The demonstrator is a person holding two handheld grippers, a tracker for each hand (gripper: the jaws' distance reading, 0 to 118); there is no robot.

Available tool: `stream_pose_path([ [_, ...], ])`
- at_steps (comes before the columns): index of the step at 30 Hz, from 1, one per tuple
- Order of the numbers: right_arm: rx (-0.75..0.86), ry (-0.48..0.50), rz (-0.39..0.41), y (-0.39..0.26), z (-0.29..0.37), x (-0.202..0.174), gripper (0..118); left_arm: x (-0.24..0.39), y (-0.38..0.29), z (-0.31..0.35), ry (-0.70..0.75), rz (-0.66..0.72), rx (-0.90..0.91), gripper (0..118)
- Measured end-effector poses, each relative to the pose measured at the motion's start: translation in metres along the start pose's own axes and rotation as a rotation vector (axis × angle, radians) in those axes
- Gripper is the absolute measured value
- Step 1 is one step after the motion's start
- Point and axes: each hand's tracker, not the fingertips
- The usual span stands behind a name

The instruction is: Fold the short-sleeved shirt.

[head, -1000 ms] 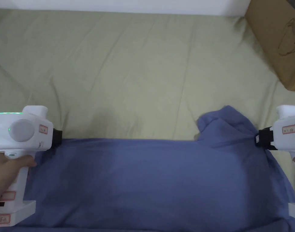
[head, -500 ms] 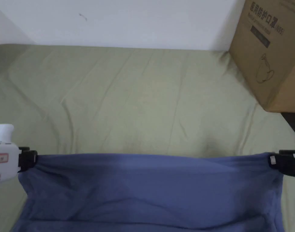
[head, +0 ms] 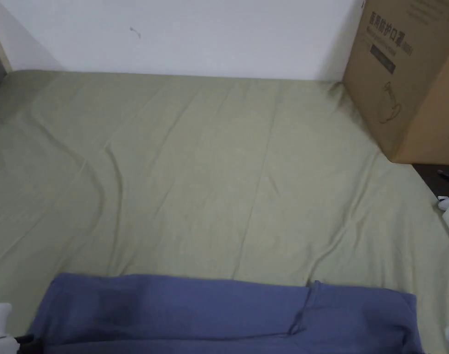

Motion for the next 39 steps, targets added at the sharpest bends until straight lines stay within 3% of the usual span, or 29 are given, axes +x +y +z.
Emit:
stream_pose_path([
  [2, -0.025, -0.070, -0.041, -0.005, -0.008, 0.000, 94, -0.002, -0.001, -0.004, 0.024, 0.007, 0.013, 82],
  [3, -0.014, -0.076, -0.052, -0.006, -0.008, 0.000, 106, -0.002, -0.002, 0.000, 0.033, -0.002, 0.023, 93],
  [9, 0.220, -0.085, -0.061, 0.012, 0.038, -0.007, 99, -0.010, 0.012, 0.035, -0.048, 0.101, 0.118, 94],
  [11, 0.323, -0.027, -0.064, 0.021, 0.054, -0.019, 92, -0.016, 0.016, 0.045, -0.110, 0.130, 0.147, 93],
  [13, 0.402, 0.001, -0.046, 0.035, 0.077, -0.049, 69, -0.009, 0.020, 0.056, -0.148, 0.126, 0.170, 83],
  [14, 0.434, 0.014, -0.032, 0.040, 0.081, -0.060, 55, -0.001, 0.019, 0.067, -0.172, 0.100, 0.181, 68],
  [15, 0.465, 0.019, -0.024, 0.044, 0.083, -0.073, 34, 0.004, 0.019, 0.071, -0.160, 0.084, 0.187, 42],
  [16, 0.498, 0.029, -0.004, 0.046, 0.083, -0.084, 21, 0.009, 0.020, 0.072, -0.157, 0.071, 0.196, 24],
  [18, 0.556, 0.044, 0.031, 0.048, 0.078, -0.106, 2, 0.013, 0.017, 0.067, -0.147, 0.038, 0.210, 1],
  [23, 0.614, 0.122, 0.085, 0.054, 0.071, -0.156, 0, 0.009, 0.015, 0.063, -0.200, 0.059, 0.206, 0],
  [26, 0.628, 0.119, 0.127, 0.056, 0.067, -0.175, 0, -0.014, 0.017, 0.060, -0.235, 0.098, 0.196, 1],
  [27, 0.637, 0.103, 0.135, 0.055, 0.067, -0.182, 0, -0.024, 0.017, 0.057, -0.274, 0.131, 0.184, 15],
  [30, 0.621, 0.132, 0.149, 0.058, 0.063, -0.193, 0, -0.053, 0.022, 0.048, -0.398, 0.261, 0.121, 87],
  [31, 0.610, 0.139, 0.154, 0.058, 0.061, -0.197, 0, -0.062, 0.026, 0.040, -0.438, 0.291, 0.089, 97],
  [39, 0.522, 0.114, 0.235, 0.055, 0.048, -0.223, 0, -0.109, 0.050, -0.029, -0.713, 0.406, -0.049, 99],
])
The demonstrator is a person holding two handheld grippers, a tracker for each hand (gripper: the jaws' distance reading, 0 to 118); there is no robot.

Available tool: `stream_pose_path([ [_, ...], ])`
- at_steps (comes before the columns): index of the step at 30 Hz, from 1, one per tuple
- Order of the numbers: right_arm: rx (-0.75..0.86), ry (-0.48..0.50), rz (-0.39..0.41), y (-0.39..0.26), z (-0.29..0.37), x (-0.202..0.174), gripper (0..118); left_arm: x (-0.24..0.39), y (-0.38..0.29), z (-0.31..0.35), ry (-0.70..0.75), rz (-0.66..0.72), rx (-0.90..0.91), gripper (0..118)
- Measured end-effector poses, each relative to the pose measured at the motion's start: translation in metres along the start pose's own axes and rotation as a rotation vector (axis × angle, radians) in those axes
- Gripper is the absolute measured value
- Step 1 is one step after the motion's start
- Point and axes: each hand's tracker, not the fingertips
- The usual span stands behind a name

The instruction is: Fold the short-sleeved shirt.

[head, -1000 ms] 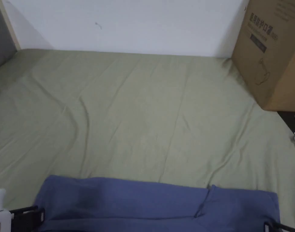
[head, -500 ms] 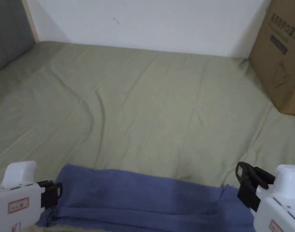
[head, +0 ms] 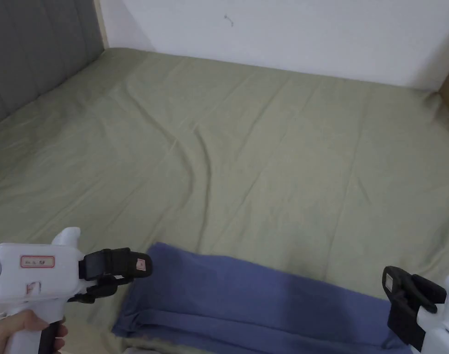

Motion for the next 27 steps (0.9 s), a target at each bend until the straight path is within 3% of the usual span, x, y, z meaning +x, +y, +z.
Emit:
stream_pose_path([
  [4, -0.029, 0.005, 0.014, 0.002, -0.005, -0.007, 0, -0.009, 0.010, -0.019, 0.072, -0.019, -0.035, 100],
  [9, -0.062, 0.005, 0.024, 0.004, -0.017, -0.013, 0, -0.037, 0.028, -0.034, -0.104, 0.069, -0.059, 100],
  [13, -0.077, 0.065, -0.057, 0.009, -0.020, -0.011, 0, -0.039, 0.026, -0.038, -0.098, 0.066, -0.076, 99],
  [18, -0.077, 0.063, -0.045, 0.012, -0.021, -0.012, 0, -0.059, 0.038, -0.056, -0.181, 0.134, -0.087, 99],
  [23, -0.089, 0.067, -0.051, 0.008, -0.023, -0.009, 0, -0.040, 0.044, -0.064, -0.189, 0.102, -0.115, 99],
  [24, -0.095, 0.061, -0.042, 0.007, -0.024, -0.008, 0, -0.040, 0.045, -0.067, -0.192, 0.106, -0.123, 96],
  [25, -0.100, 0.058, -0.041, 0.006, -0.024, -0.008, 0, -0.039, 0.046, -0.068, -0.196, 0.109, -0.127, 85],
  [26, -0.105, 0.062, -0.050, 0.005, -0.024, -0.006, 0, -0.040, 0.046, -0.068, -0.197, 0.113, -0.127, 55],
  [27, -0.108, 0.067, -0.066, 0.004, -0.023, -0.004, 0, -0.035, 0.040, -0.066, -0.154, 0.116, -0.122, 40],
])
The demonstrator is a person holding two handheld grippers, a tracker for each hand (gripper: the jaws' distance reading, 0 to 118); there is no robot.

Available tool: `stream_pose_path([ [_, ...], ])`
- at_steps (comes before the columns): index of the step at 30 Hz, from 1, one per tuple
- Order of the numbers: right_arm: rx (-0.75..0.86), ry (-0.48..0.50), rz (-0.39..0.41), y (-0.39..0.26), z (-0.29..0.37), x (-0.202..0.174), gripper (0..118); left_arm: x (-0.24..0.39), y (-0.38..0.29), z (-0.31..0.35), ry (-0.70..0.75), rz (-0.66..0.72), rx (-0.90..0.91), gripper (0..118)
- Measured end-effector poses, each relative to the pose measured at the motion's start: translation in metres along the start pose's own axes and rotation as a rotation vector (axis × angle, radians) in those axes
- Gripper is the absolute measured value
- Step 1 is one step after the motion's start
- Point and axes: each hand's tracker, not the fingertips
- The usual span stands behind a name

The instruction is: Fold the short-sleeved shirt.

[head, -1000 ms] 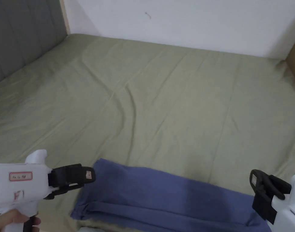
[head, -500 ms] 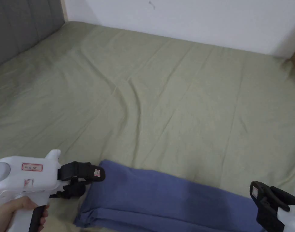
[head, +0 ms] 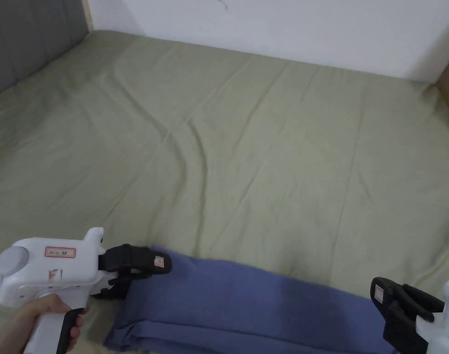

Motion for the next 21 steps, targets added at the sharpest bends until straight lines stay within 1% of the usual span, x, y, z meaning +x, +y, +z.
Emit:
stream_pose_path([
  [1, 0.000, 0.001, -0.006, 0.000, 0.001, 0.002, 0, 0.000, -0.001, 0.000, 0.106, 0.017, 0.016, 40],
  [2, 0.000, 0.000, -0.006, -0.001, 0.002, 0.003, 0, -0.004, -0.004, -0.007, 0.223, 0.019, -0.010, 4],
  [3, 0.001, -0.005, -0.004, -0.001, 0.003, 0.005, 0, -0.008, -0.009, -0.008, 0.052, 0.056, -0.005, 4],
  [4, 0.002, -0.011, 0.000, -0.001, 0.004, 0.007, 0, -0.010, -0.013, -0.003, 0.016, 0.087, 0.023, 4],
  [5, 0.005, -0.018, 0.002, -0.001, 0.006, 0.010, 0, -0.008, -0.016, 0.000, 0.028, 0.114, 0.053, 4],
  [7, 0.012, -0.027, -0.009, -0.001, 0.011, 0.017, 0, 0.002, -0.023, 0.000, 0.049, 0.099, 0.044, 4],
  [8, 0.012, -0.025, -0.020, -0.001, 0.014, 0.022, 0, -0.006, -0.015, 0.006, 0.101, 0.060, 0.037, 4],
  [10, 0.024, -0.037, -0.041, -0.003, 0.019, 0.031, 0, 0.014, -0.016, 0.009, 0.163, 0.015, 0.026, 4],
  [12, 0.034, -0.049, -0.064, -0.003, 0.025, 0.040, 0, 0.058, -0.029, 0.013, 0.207, -0.041, 0.047, 4],
  [14, 0.048, -0.051, -0.101, -0.006, 0.031, 0.052, 0, 0.096, -0.035, 0.018, 0.200, -0.105, 0.072, 4],
  [15, 0.053, -0.055, -0.123, -0.009, 0.033, 0.061, 0, 0.118, -0.039, 0.018, 0.201, -0.104, 0.075, 4],
  [16, 0.056, -0.057, -0.138, -0.011, 0.036, 0.067, 0, 0.105, -0.023, 0.023, 0.188, -0.152, 0.071, 4],
  [17, 0.063, -0.061, -0.156, -0.013, 0.039, 0.074, 0, 0.126, -0.026, 0.021, 0.194, -0.179, 0.062, 4],
  [18, 0.070, -0.072, -0.171, -0.015, 0.041, 0.080, 0, 0.145, -0.031, 0.015, 0.208, -0.156, 0.063, 4],
  [19, 0.075, -0.074, -0.187, -0.018, 0.043, 0.088, 0, 0.162, -0.034, 0.009, 0.210, -0.189, 0.055, 4],
  [20, 0.081, -0.081, -0.212, -0.020, 0.046, 0.095, 0, 0.196, -0.055, -0.001, 0.210, -0.195, 0.049, 4],
  [21, 0.084, -0.094, -0.241, -0.022, 0.049, 0.102, 0, 0.213, -0.059, -0.012, 0.213, -0.204, 0.039, 4],
])
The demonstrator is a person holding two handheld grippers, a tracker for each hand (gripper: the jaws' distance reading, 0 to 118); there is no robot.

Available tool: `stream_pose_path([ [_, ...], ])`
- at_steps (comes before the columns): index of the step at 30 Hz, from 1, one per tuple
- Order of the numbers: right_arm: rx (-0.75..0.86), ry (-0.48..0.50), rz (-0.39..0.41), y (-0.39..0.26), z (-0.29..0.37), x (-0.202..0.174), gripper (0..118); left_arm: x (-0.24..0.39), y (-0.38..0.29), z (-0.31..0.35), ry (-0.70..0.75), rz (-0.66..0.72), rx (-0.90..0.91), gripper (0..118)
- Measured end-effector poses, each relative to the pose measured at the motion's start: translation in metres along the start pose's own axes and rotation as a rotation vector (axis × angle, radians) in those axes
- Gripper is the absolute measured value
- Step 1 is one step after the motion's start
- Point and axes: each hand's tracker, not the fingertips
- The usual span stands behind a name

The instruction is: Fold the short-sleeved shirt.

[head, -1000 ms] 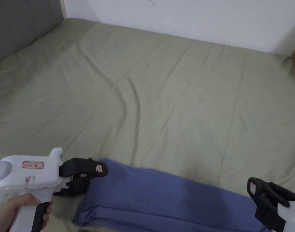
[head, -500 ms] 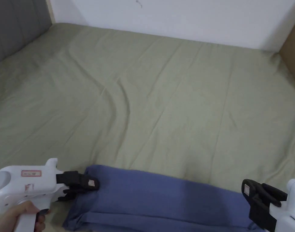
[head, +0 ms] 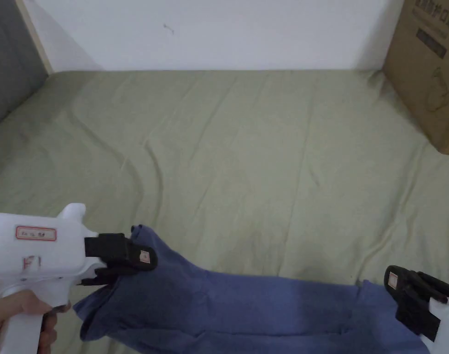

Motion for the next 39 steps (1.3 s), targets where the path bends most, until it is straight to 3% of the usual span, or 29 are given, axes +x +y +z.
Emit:
stream_pose_path([
  [6, 0.028, -0.035, -0.070, 0.000, 0.014, 0.035, 0, 0.061, -0.014, -0.113, -0.071, -0.077, -0.206, 4],
  [15, 0.032, -0.095, -0.153, -0.008, 0.029, 0.077, 0, 0.101, -0.059, -0.249, 0.037, -0.088, -0.417, 6],
  [16, 0.028, -0.099, -0.162, -0.010, 0.029, 0.081, 0, 0.101, -0.059, -0.252, 0.035, -0.083, -0.413, 13],
  [17, 0.022, -0.103, -0.173, -0.011, 0.028, 0.084, 0, 0.101, -0.059, -0.253, 0.030, -0.090, -0.413, 28],
  [19, 0.009, -0.108, -0.195, -0.014, 0.026, 0.087, 0, 0.107, -0.060, -0.247, 0.001, -0.071, -0.409, 89],
  [20, 0.006, -0.106, -0.201, -0.015, 0.026, 0.088, 0, 0.111, -0.060, -0.243, -0.020, -0.078, -0.399, 108],
  [21, 0.004, -0.106, -0.205, -0.016, 0.026, 0.087, 0, 0.115, -0.058, -0.235, -0.028, -0.095, -0.385, 116],
  [27, -0.012, -0.090, -0.189, -0.018, 0.021, 0.079, 0, 0.124, -0.048, -0.178, -0.052, -0.178, -0.305, 116],
  [29, -0.012, -0.080, -0.182, -0.018, 0.021, 0.075, 0, 0.111, -0.044, -0.166, -0.045, -0.171, -0.293, 115],
  [31, -0.010, -0.072, -0.168, -0.016, 0.021, 0.071, 0, 0.090, -0.042, -0.158, -0.017, -0.147, -0.275, 101],
  [32, -0.011, -0.070, -0.160, -0.016, 0.021, 0.070, 0, 0.080, -0.042, -0.154, 0.017, -0.138, -0.258, 80],
  [33, -0.011, -0.068, -0.156, -0.016, 0.021, 0.069, 0, 0.071, -0.042, -0.150, 0.052, -0.145, -0.234, 36],
  [34, -0.011, -0.066, -0.154, -0.017, 0.021, 0.069, 0, 0.065, -0.043, -0.151, 0.078, -0.177, -0.234, 0],
  [37, -0.019, -0.054, -0.155, -0.017, 0.020, 0.068, 0, 0.058, -0.051, -0.165, 0.218, -0.322, -0.260, 0],
  [39, -0.021, -0.048, -0.157, -0.018, 0.019, 0.067, 0, 0.054, -0.058, -0.177, 0.172, -0.370, -0.318, 0],
])
